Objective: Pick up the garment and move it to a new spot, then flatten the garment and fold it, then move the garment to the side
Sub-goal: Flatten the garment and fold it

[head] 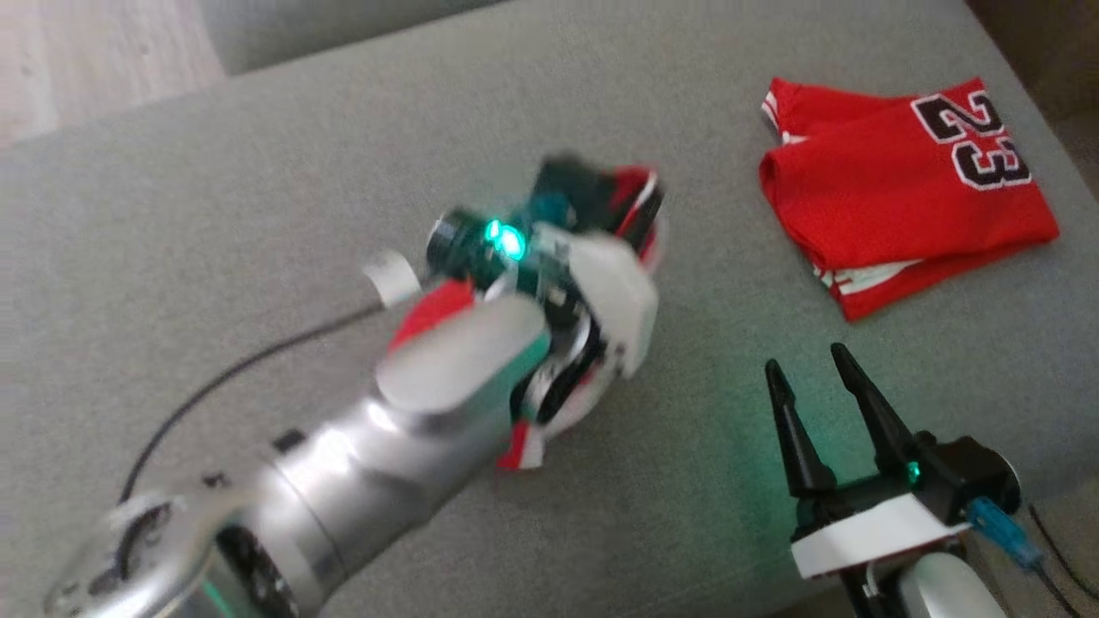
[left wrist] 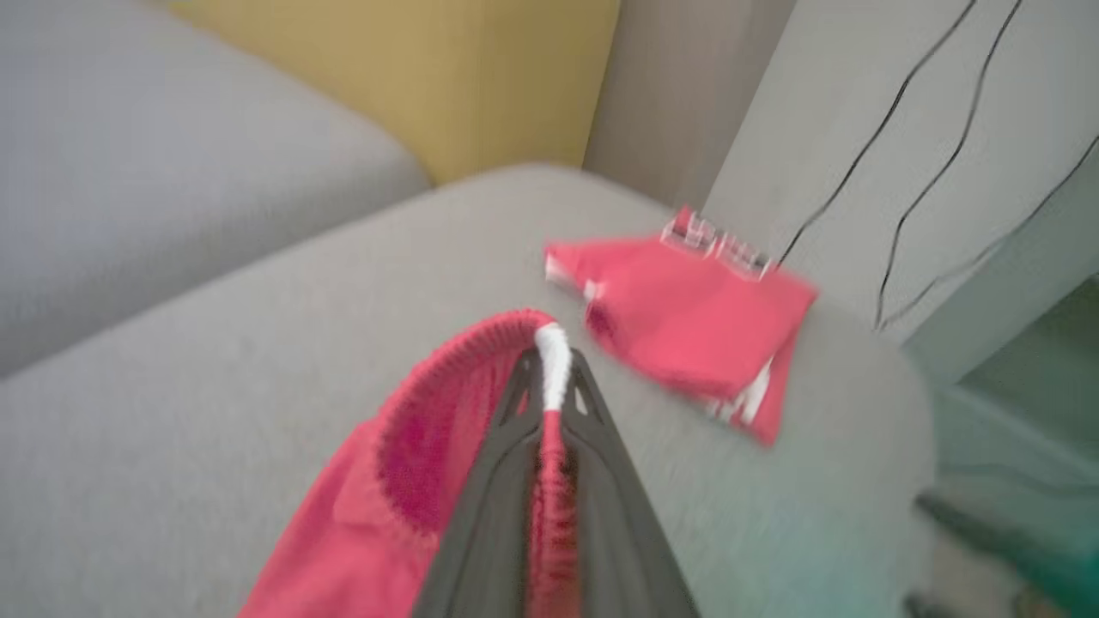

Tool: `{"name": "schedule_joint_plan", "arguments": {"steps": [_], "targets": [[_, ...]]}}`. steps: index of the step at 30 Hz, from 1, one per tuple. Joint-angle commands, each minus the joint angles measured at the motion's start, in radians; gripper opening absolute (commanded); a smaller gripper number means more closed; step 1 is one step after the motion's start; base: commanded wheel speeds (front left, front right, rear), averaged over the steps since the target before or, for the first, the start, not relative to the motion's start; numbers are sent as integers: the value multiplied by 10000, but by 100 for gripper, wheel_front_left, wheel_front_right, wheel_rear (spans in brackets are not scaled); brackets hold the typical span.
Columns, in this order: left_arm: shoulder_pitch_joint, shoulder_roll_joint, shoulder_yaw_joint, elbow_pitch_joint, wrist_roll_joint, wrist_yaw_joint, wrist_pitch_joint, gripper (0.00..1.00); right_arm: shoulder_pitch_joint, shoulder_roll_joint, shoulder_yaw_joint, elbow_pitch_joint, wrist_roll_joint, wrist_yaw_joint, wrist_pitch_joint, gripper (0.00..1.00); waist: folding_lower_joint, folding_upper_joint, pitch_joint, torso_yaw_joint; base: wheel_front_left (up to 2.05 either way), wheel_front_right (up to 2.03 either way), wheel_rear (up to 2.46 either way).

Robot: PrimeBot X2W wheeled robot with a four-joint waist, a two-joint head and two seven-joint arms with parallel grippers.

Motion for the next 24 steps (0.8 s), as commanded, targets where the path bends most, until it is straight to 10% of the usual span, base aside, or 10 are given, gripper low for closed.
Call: {"name": "schedule_joint_plan", "arguments": {"steps": [1,13,24], "targets": [[-1069,-6,631,-624,-426,-54,-418,0,146,-111,80,-259,-67,-7,-109,100,0,0,-594,248,0,0,0],[-2253,129,2193,-1392,-2377,326,-2200,0,964,-80,-405,-471,-197,-7,-109,100,0,0,-1728,1216,0,0,0],[3692,2805,1959,-2470,-2665,957,-3642,0,911,22,-760,-554,233,-7,-109,100,0,0,-1084,2069,0,0,0]]}}
